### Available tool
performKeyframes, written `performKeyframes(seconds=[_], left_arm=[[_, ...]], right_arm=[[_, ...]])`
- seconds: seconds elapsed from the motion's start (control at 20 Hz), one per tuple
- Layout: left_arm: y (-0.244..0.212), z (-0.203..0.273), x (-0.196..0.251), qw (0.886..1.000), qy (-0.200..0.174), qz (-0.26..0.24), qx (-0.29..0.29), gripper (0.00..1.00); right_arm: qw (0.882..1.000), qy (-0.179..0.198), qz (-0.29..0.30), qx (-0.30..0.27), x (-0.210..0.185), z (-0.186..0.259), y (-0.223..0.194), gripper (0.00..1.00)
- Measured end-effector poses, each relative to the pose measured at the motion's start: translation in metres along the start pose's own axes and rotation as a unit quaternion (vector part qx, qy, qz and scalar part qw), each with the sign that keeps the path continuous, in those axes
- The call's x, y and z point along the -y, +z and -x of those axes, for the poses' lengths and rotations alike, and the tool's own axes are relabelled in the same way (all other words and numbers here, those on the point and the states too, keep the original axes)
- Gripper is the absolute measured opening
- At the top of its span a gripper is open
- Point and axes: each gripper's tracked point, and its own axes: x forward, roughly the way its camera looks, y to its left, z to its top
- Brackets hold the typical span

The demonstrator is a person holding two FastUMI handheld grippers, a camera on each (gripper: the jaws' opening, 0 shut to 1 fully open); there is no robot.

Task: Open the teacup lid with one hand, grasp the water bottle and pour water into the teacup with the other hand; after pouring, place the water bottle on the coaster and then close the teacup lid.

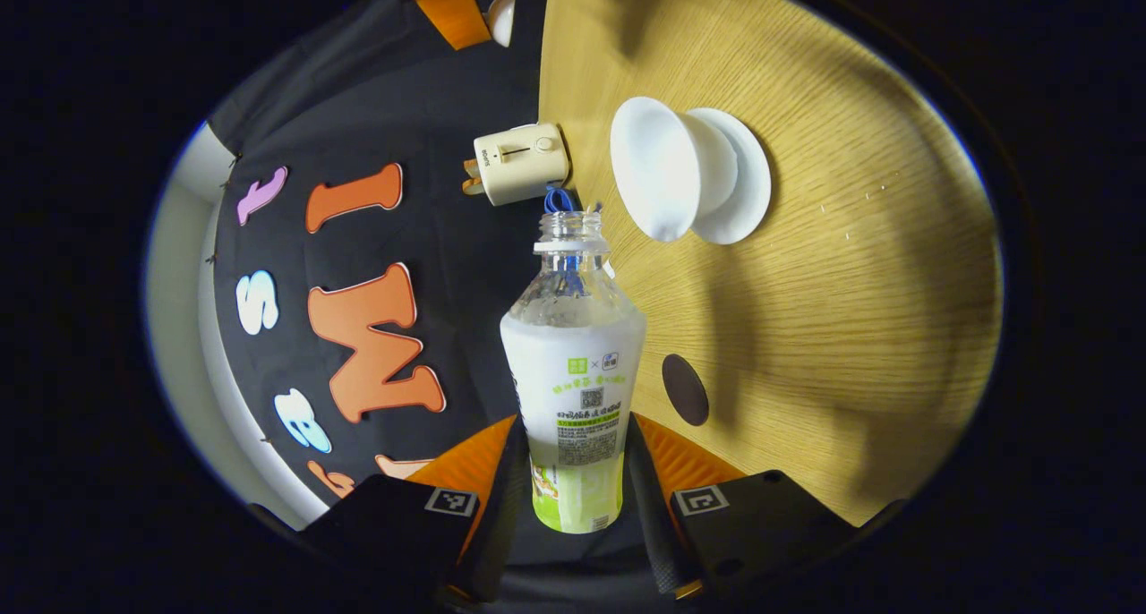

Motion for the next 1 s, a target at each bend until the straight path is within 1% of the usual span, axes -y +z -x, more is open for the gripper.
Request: performKeyframes(seconds=[0.15, 0.45, 0.5, 0.6, 0.65, 0.8, 0.85, 0.9, 0.95, 1.0], left_arm=[[0.003, -0.001, -0.002, 1.0, 0.003, -0.006, 0.005, 0.65], [0.0, -0.003, -0.013, 0.999, 0.015, -0.035, 0.003, 0.65], [-0.001, -0.004, -0.014, 0.999, 0.016, -0.042, 0.002, 0.63], [-0.004, -0.004, -0.018, 0.998, 0.019, -0.054, 0.0, 0.67], [-0.005, -0.004, -0.02, 0.998, 0.021, -0.06, 0.0, 0.63], [-0.006, -0.005, -0.022, 0.997, 0.023, -0.071, -0.001, 0.63], [-0.006, -0.005, -0.023, 0.997, 0.025, -0.077, -0.001, 0.65], [-0.005, -0.005, -0.026, 0.996, 0.027, -0.084, -0.001, 0.63], [-0.005, -0.006, -0.027, 0.996, 0.028, -0.089, 0.0, 0.64], [-0.005, -0.007, -0.027, 0.996, 0.024, -0.091, 0.002, 0.65]], right_arm=[[1.0, 0.002, 0.002, 0.002, -0.001, 0.001, 0.002, 0.18], [1.0, 0.008, 0.008, 0.001, -0.005, 0.001, 0.0, 0.18], [1.0, 0.01, 0.011, 0.0, -0.006, 0.001, -0.001, 0.18], [1.0, 0.012, 0.019, -0.002, -0.009, -0.001, -0.002, 0.18], [1.0, 0.013, 0.022, -0.002, -0.01, -0.002, -0.003, 0.18], [1.0, 0.017, 0.022, -0.002, -0.013, -0.003, -0.003, 0.18], [1.0, 0.019, 0.024, -0.003, -0.014, -0.003, -0.003, 0.18], [0.999, 0.02, 0.027, -0.003, -0.014, -0.004, -0.004, 0.18], [0.999, 0.023, 0.03, -0.005, -0.015, -0.003, -0.005, 0.18], [0.999, 0.029, 0.034, -0.006, -0.018, -0.003, -0.007, 0.18]])
